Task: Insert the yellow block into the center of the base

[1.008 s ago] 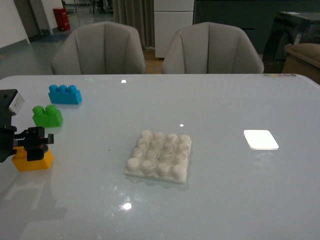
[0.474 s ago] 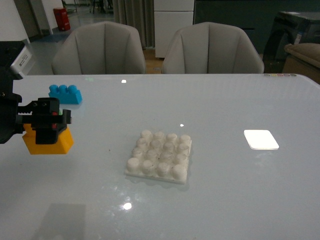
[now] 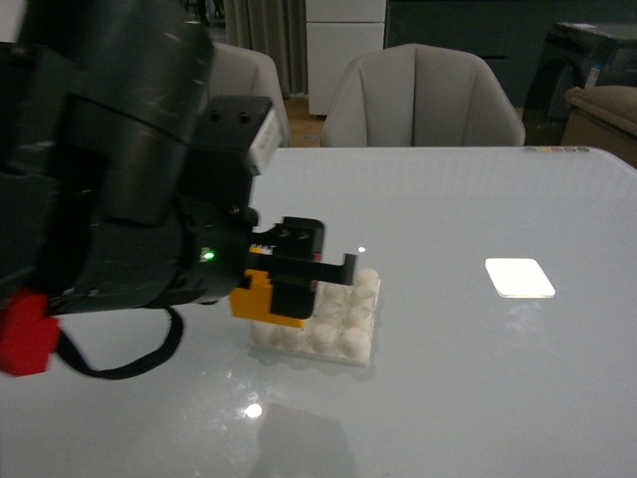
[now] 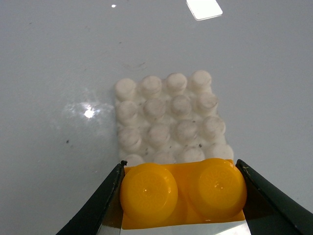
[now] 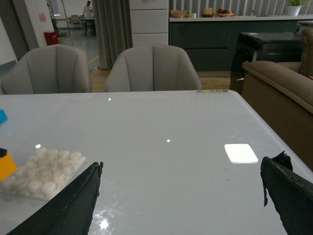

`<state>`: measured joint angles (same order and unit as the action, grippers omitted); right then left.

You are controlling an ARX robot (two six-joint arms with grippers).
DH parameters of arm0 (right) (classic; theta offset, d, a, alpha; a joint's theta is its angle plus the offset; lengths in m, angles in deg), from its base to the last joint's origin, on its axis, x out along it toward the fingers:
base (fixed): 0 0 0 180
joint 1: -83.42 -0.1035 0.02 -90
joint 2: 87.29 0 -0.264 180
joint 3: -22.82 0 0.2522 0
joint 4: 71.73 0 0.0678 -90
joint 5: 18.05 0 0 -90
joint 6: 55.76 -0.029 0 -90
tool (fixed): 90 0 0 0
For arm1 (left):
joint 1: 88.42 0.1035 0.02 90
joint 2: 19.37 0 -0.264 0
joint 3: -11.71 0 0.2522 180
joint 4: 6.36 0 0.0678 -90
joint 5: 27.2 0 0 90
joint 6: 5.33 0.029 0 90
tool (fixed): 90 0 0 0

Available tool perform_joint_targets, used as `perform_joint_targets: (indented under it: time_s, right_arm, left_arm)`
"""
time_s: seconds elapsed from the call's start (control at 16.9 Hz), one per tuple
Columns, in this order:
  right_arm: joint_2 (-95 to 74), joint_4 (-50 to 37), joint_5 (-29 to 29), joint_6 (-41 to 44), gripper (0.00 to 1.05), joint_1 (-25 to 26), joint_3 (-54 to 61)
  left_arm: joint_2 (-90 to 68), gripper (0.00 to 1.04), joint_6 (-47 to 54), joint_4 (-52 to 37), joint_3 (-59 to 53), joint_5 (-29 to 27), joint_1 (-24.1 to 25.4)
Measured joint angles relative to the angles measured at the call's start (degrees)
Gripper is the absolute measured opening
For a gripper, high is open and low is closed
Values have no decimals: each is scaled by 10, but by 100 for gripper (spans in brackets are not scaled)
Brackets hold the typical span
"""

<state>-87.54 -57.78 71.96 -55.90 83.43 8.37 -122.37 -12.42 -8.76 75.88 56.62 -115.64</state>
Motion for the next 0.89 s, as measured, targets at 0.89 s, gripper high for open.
perform_joint_targets:
  time_s: [0.89]
  right_arm:
    - [0,0,0,0,98,0,0]
  left_arm:
    - [-181,59,17,-1,165,25,-4]
